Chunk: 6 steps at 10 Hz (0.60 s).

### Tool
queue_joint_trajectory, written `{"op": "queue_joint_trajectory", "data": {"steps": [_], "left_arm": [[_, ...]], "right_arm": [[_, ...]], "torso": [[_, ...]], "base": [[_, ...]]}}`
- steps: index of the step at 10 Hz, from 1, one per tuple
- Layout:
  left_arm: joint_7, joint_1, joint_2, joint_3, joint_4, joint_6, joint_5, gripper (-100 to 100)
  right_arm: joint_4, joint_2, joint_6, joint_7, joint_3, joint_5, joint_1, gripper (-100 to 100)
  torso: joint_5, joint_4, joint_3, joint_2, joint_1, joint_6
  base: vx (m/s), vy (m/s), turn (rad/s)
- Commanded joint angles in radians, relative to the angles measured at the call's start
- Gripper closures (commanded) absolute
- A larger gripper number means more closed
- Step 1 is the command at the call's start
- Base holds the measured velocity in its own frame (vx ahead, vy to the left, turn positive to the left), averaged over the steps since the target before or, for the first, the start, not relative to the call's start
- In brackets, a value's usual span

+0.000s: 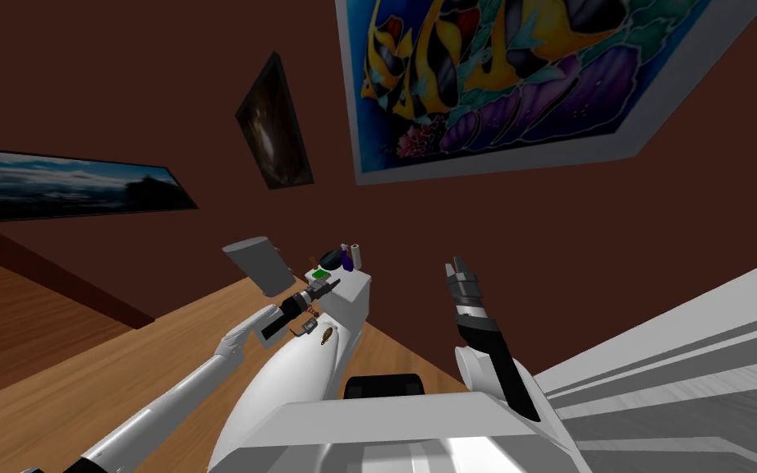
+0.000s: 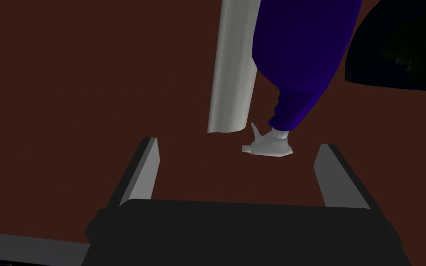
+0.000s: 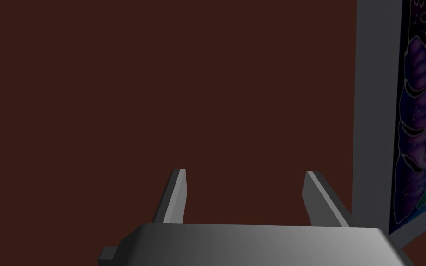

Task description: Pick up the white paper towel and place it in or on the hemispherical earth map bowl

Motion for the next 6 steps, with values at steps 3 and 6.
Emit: {"op": "queue_joint_trajectory", "data": {"steps": [3, 6], "left_arm": [[0.019, -0.086, 0.0, -0.022, 0.093, -0.039, 0.005, -100], [0.037, -0.159, -0.001, -0.04, 0.168, -0.071, 0.009, -100]], "right_arm": [[0.0, 0.0, 0.0, 0.0, 0.0, 0.0, 0.0, 0], [0.0, 0.0, 0.0, 0.0, 0.0, 0.0, 0.0, 0]], "torso": [[0.0, 0.0, -0.001, -0.002, 0.002, 0.0], [0.0, 0.0, -0.001, -0.003, 0.0, 0.0]], "base": [[-0.152, 0.071, 0.035], [-0.142, 0.043, 0.036]]}}
